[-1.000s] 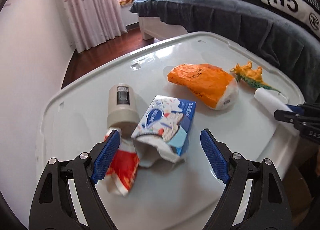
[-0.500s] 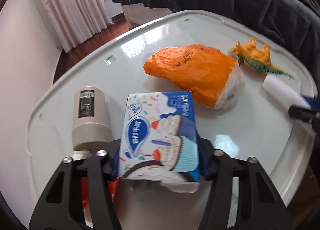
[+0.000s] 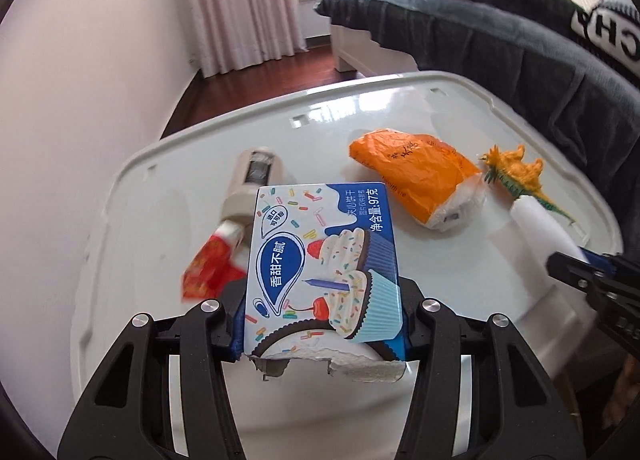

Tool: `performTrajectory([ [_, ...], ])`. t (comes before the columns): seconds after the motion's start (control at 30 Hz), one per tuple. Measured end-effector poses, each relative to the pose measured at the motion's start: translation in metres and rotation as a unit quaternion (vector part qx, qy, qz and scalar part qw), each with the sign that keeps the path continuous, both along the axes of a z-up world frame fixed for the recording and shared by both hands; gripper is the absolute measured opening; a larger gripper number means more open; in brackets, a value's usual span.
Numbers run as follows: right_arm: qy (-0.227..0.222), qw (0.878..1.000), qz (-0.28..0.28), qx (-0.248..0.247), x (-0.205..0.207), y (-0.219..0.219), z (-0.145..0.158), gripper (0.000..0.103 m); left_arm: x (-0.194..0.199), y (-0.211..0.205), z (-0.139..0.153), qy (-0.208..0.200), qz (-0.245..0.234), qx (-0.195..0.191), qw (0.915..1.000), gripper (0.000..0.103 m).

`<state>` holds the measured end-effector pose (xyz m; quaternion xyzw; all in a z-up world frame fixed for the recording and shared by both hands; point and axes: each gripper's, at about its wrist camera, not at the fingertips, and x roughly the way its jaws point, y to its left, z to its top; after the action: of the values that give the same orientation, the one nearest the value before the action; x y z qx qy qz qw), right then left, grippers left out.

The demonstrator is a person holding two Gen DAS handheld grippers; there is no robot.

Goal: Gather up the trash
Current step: 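Carry foam tube and milk carton over the box and open both grippers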

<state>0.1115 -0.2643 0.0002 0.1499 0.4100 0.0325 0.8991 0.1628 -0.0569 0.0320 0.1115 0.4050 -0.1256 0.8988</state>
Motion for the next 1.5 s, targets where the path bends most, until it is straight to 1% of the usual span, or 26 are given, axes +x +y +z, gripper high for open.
performTrajectory([
  [0.07,-0.007,1.0,0.005,-0.008,0.0,0.006,0.003,0.021,-0.017,0.006,0.007,-0.005,0.017,0.0,0.9998,0.051],
  [0.17,-0.001,1.0,0.011,-0.017,0.003,0.014,0.001,0.021,-0.041,0.013,0.014,-0.021,0.034,0.004,0.9992,0.051],
  [0.3,0.012,0.999,0.015,-0.039,0.007,0.021,-0.01,0.021,-0.058,0.024,0.013,-0.015,0.061,-0.009,0.998,0.051],
  [0.4,0.014,0.997,0.021,-0.078,0.01,0.029,-0.015,0.025,-0.068,0.03,0.012,-0.013,0.076,-0.015,0.9969,0.051],
  [0.47,0.012,0.991,0.032,-0.13,0.011,0.043,-0.017,0.028,-0.072,0.03,0.011,-0.014,0.079,-0.015,0.9966,0.051],
  [0.53,0.006,0.986,0.036,-0.164,0.009,0.052,-0.018,0.029,-0.075,0.031,0.01,-0.012,0.084,-0.017,0.9963,0.051],
  [0.57,0.006,0.985,0.037,-0.167,0.009,0.054,-0.018,0.028,-0.076,0.031,0.009,-0.011,0.087,-0.019,0.996,0.051],
  [0.7,0.004,0.987,0.033,-0.155,0.01,0.051,-0.017,0.027,-0.086,0.033,0.009,-0.014,0.091,-0.026,0.9954,0.051],
  [0.77,-0.001,0.989,0.032,-0.148,0.009,0.051,-0.015,0.024,-0.094,0.035,0.009,-0.013,0.094,-0.032,0.9949,0.051],
  [0.87,0.0,0.995,0.029,-0.1,0.008,0.04,-0.009,0.022,-0.107,0.039,0.008,-0.009,0.101,-0.039,0.9941,0.051],
  [0.9,-0.006,0.996,0.026,-0.085,0.005,0.036,-0.005,0.022,-0.112,0.041,0.007,-0.007,0.103,-0.041,0.9938,0.051],
  [1.0,-0.026,0.997,0.023,-0.067,-0.006,0.031,0.009,0.022,-0.127,0.045,0.004,-0.001,0.109,-0.044,0.993,0.051],
  [1.1,-0.057,0.997,0.024,-0.038,-0.033,0.026,0.03,0.022,-0.144,0.047,0.003,-0.002,0.114,-0.039,0.9927,0.051],
  [1.2,-0.078,0.996,0.019,-0.032,-0.069,0.025,0.041,0.022,-0.163,0.051,0.003,-0.009,0.117,-0.039,0.9924,0.051],
  [1.23,-0.082,0.996,0.017,-0.03,-0.086,0.024,0.043,0.022,-0.172,0.053,0.003,-0.011,0.115,-0.041,0.9925,0.051],
  [1.37,-0.082,0.996,0.02,-0.03,-0.146,0.028,0.037,0.022,-0.198,0.053,-0.001,-0.01,0.102,-0.036,0.9941,0.051],
  [1.4,-0.079,0.996,0.02,-0.031,-0.154,0.03,0.034,0.022,-0.202,0.052,-0.003,-0.006,0.098,-0.037,0.9945,0.051],
  [1.43,-0.075,0.996,0.02,-0.034,-0.166,0.033,0.03,0.022,-0.207,0.051,-0.005,0.0,0.095,-0.038,0.9948,0.051],
  [1.5,-0.068,0.997,0.028,-0.035,-0.182,0.042,0.024,0.022,-0.216,0.05,-0.015,0.025,0.088,-0.045,0.9948,0.051],
])
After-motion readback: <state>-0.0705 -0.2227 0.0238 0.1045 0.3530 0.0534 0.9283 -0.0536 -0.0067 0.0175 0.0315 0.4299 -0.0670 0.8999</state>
